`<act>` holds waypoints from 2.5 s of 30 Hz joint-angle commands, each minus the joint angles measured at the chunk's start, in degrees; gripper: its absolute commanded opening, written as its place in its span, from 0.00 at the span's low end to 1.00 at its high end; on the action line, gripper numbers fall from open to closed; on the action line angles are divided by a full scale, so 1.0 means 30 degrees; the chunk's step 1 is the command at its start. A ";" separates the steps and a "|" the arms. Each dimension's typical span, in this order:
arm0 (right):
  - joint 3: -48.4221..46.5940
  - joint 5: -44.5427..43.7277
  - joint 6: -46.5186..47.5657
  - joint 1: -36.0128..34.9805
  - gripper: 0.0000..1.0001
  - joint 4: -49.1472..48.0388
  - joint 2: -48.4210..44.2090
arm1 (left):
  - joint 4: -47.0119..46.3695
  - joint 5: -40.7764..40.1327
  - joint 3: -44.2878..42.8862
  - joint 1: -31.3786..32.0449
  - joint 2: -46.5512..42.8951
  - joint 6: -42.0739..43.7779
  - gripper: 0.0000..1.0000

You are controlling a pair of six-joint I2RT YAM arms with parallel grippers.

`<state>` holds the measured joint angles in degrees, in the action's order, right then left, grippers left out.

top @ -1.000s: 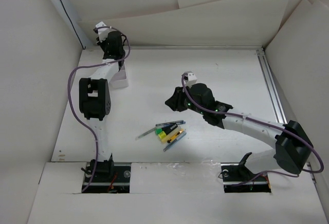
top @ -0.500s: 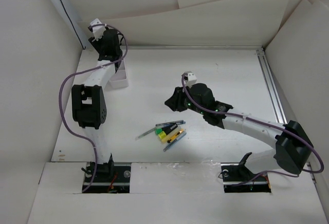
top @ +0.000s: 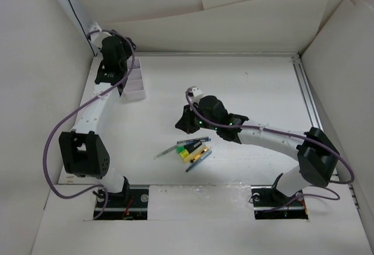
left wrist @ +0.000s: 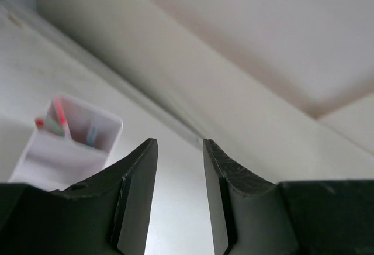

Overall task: Sort the stationery into containers
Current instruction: Place the pen in the storage box, then pick up the pen from the center of the board.

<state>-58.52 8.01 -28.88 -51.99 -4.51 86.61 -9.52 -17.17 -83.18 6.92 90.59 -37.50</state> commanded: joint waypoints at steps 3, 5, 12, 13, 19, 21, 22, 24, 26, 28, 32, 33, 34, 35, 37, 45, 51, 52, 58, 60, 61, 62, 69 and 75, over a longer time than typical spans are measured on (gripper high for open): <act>-0.2200 0.0904 0.1363 -0.1683 0.03 0.2029 0.1304 | 0.0478 0.4753 0.4865 0.0009 -0.2944 -0.3642 0.33; -0.2202 0.0904 0.1774 -0.2093 0.17 0.2351 0.1861 | 0.0302 0.5020 0.7590 0.0009 -0.4788 -0.3644 0.32; -0.3811 -0.1224 0.2714 -0.3322 0.55 0.5394 0.4847 | 0.1203 0.6133 1.4244 0.0009 -1.1759 -0.3412 0.33; -0.4045 -0.1612 0.2946 -0.3325 0.55 0.5720 0.5170 | 0.1616 0.6133 1.4655 0.0009 -1.2580 -0.3410 0.34; -0.5598 -0.3168 0.4118 -0.3941 0.58 0.7302 0.6871 | 0.4078 0.6338 1.6856 0.0009 -1.8237 -0.3410 0.42; -0.6560 -0.3576 0.4410 -0.4116 0.59 0.7917 0.7310 | 0.4286 0.6338 1.6856 0.0009 -1.9523 -0.3410 0.44; -0.6944 -0.3810 0.4645 -0.4116 0.61 0.8211 0.7863 | 0.4866 0.6338 1.6653 0.0009 -1.9821 -0.3410 0.45; -0.8286 -0.4572 0.4909 -0.4292 0.63 0.9206 0.8539 | 0.4872 0.6338 1.5982 0.0009 -2.0262 -0.3091 0.49; -0.9228 -0.5070 0.5204 -0.4292 0.64 1.0316 0.9594 | 0.4872 0.6338 1.5307 0.0009 -2.0469 -0.2765 0.51; -1.0397 -0.5600 0.5380 -0.4527 0.66 1.0935 1.0180 | 0.4872 0.6338 1.4518 0.0009 -2.0469 -0.2298 0.52; -1.1340 -0.5834 0.5993 -0.4702 0.66 1.2195 1.1207 | 0.4872 0.6133 1.4132 0.0009 -2.0469 -0.2121 0.53; -1.1342 -0.5834 0.5995 -0.4702 0.66 1.2459 1.1412 | 0.4872 0.6133 1.4132 0.0009 -2.0469 -0.1918 0.53; -1.1342 -0.5834 0.6169 -0.4876 0.66 1.2461 1.1414 | 0.4872 0.5930 1.4132 0.0009 -2.0469 -0.1916 0.53; -1.1342 -0.5834 0.6171 -0.4878 0.66 1.2462 1.1414 | 0.4872 0.5928 1.4132 0.0009 -2.0469 -0.1916 0.53; -1.1342 -0.5602 0.6345 -0.4878 0.66 1.2462 1.1414 | 0.4872 0.5928 1.3927 0.0184 -2.0469 -0.1916 0.55; -1.1782 -0.5834 0.6872 -0.4878 0.63 1.2757 1.1883 | 0.4228 0.6307 1.3370 0.0184 -1.9883 -0.1914 0.56; -1.1430 -0.5307 0.7255 -0.4878 0.44 1.0766 1.1883 | 0.4023 0.6309 1.3546 0.0184 -1.9502 -0.1916 0.56; -1.1430 -0.5307 0.7255 -0.4878 0.41 1.0588 1.2057 | 0.4023 0.6309 1.3546 0.0184 -1.9502 -0.1916 0.56; -1.1256 -0.4870 0.7460 -0.4470 0.16 0.9068 1.2058 | 0.4228 0.6133 1.3546 0.0184 -1.9502 -0.2119 0.56; -1.1254 -0.4604 0.7460 -0.4204 0.05 0.8773 1.1884 | 0.3820 0.6365 1.3722 0.0184 -1.9502 -0.2121 0.56; -1.1254 -0.4604 0.7460 -0.3943 0.01 0.8393 1.1883 | 0.3817 0.6367 1.3896 0.0184 -1.9270 -0.2121 0.56; -1.1051 -0.4430 0.7460 -0.3709 0.00 0.8215 1.1709 | 0.3817 0.6628 1.3897 0.0184 -1.9268 -0.2295 0.56; -0.9206 -0.3491 0.6700 -0.2858 0.00 0.6428 0.9075 | 0.3817 0.7510 1.4249 0.0184 -1.8098 -0.2296 0.53; -0.7536 -0.4428 0.5676 -0.1980 0.00 0.5697 0.5618 | 0.3817 0.8679 1.4425 0.0184 -1.6634 -0.2121 0.48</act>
<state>-81.69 -4.29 -9.43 -58.76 18.44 110.65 4.58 5.67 -40.14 7.18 39.24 -44.12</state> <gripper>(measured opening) 0.075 0.491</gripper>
